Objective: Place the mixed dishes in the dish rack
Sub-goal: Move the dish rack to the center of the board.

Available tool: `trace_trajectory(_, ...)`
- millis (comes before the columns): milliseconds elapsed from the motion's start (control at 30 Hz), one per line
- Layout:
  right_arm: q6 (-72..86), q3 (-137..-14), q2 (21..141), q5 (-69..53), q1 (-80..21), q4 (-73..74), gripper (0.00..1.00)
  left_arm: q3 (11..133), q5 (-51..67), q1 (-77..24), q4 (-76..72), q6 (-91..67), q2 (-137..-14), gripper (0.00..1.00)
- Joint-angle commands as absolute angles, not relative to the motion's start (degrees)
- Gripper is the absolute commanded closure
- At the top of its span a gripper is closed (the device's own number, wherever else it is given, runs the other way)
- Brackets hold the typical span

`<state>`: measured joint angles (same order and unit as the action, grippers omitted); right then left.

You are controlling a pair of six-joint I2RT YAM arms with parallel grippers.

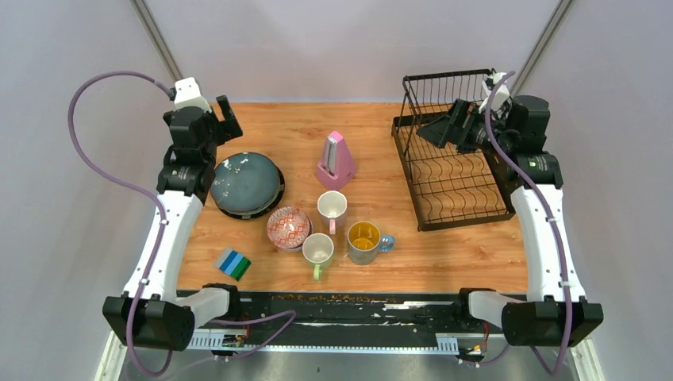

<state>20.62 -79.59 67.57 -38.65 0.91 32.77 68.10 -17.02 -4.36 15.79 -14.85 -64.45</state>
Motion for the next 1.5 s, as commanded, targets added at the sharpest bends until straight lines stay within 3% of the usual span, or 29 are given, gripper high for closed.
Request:
trace_trajectory(0, 19.81, -83.16, 70.06, -44.51, 0.83, 32.31, 0.00, 78.03, -14.27, -3.96, 20.38, -15.19, -67.70, 0.00)
trace_trajectory(367, 19.10, -85.86, 74.60, -46.31, -2.99, 32.43, 0.00, 81.17, -1.88, -3.68, 32.85, -15.54, -69.94, 0.00)
trace_trajectory(667, 19.24, -83.19, 75.77, -21.85, -15.93, 38.88, 0.00, 82.78, 3.86, -3.32, 29.40, -15.48, -72.49, 0.00)
trace_trajectory(833, 23.35, -77.52, 73.81, -20.14, -16.04, 40.27, 0.00, 75.52, 6.27, -3.30, 18.35, -15.36, -67.03, 0.00)
trace_trajectory(1067, 22.43, -68.93, 72.43, -15.68, -16.12, 40.74, 0.00, 78.63, 13.76, -3.31, 23.70, -11.41, -68.33, 0.00)
trace_trajectory(1233, 21.75, -66.55, 74.73, -6.49, -16.14, 40.30, 0.00, 69.36, 14.53, -3.29, 20.16, -14.47, -62.14, 0.00)
trace_trajectory(1467, 21.29, -57.44, 77.78, -5.46, -16.15, 27.60, 0.00, 64.49, 15.77, -3.32, 19.96, -13.07, -57.18, 0.00)
